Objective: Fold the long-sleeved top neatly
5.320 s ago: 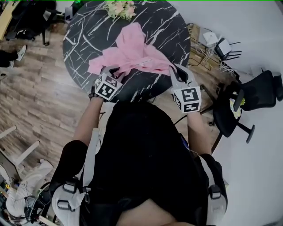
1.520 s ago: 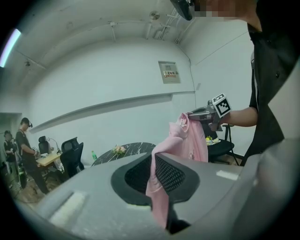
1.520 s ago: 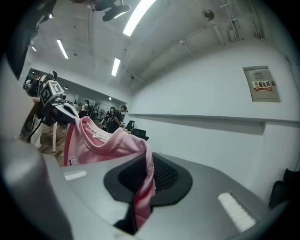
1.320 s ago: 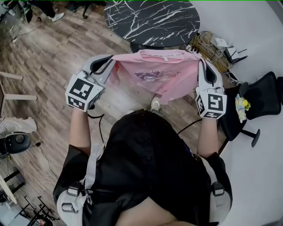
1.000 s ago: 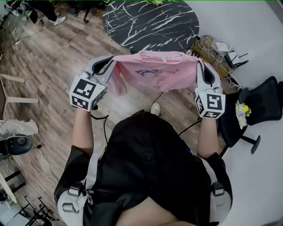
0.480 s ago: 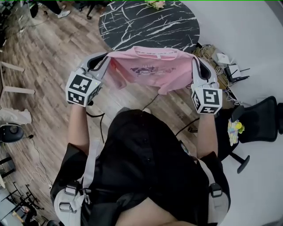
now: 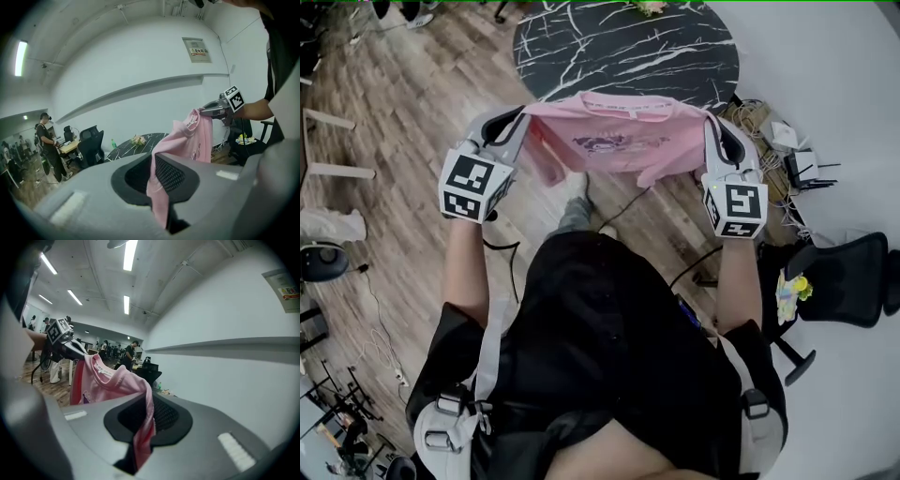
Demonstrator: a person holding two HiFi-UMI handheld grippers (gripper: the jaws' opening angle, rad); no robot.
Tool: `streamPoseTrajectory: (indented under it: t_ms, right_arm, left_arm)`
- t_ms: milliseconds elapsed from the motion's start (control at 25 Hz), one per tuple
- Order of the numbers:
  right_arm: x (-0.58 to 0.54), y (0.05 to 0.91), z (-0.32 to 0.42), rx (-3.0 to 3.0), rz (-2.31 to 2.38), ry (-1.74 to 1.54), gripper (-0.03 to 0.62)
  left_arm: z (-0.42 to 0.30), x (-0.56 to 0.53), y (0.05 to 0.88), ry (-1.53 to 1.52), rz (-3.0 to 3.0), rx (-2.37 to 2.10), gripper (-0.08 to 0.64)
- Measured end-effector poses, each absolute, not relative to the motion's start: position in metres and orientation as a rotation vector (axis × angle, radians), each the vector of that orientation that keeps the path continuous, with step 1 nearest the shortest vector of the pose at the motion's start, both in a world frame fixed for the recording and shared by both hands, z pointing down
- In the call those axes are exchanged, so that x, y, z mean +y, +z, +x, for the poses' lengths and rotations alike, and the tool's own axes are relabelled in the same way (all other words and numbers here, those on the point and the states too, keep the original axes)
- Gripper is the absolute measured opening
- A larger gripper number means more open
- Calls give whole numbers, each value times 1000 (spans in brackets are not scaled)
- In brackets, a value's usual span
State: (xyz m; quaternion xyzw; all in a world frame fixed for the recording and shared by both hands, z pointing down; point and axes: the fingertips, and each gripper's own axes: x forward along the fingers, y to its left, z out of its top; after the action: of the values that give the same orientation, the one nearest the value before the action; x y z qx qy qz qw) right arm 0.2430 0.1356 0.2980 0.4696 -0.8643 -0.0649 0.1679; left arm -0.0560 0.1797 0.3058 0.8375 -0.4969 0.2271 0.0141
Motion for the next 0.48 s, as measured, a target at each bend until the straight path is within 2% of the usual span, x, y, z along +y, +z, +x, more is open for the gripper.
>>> streamPoseTrajectory:
  t_ms: [480]
  right_arm:
    - [37, 299, 232, -2393, 1368, -198, 23]
  left_arm:
    - [-72, 67, 311, 723, 2669, -1490, 26]
